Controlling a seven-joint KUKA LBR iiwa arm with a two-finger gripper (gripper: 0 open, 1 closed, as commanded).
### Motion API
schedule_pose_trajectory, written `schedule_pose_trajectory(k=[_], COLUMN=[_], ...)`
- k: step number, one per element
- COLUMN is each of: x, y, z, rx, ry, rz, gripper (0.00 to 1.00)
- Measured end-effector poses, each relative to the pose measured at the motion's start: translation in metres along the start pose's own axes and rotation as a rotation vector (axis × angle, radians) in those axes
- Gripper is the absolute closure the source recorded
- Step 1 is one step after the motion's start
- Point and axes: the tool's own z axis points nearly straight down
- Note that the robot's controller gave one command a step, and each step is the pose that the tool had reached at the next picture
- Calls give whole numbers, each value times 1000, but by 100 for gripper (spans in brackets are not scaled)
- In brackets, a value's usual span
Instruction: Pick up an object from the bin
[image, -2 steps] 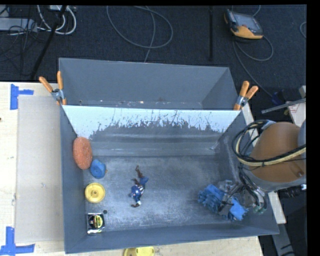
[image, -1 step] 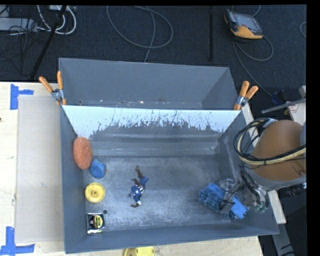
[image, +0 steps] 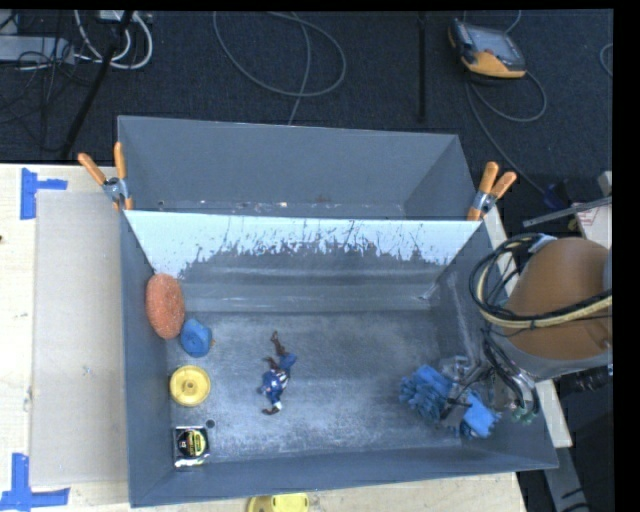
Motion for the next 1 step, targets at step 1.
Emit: schedule_pose_trajectory(k=[1], x=[0], y=[0], z=[-4], rx=[0], ry=[1], rz=[0], gripper=[100])
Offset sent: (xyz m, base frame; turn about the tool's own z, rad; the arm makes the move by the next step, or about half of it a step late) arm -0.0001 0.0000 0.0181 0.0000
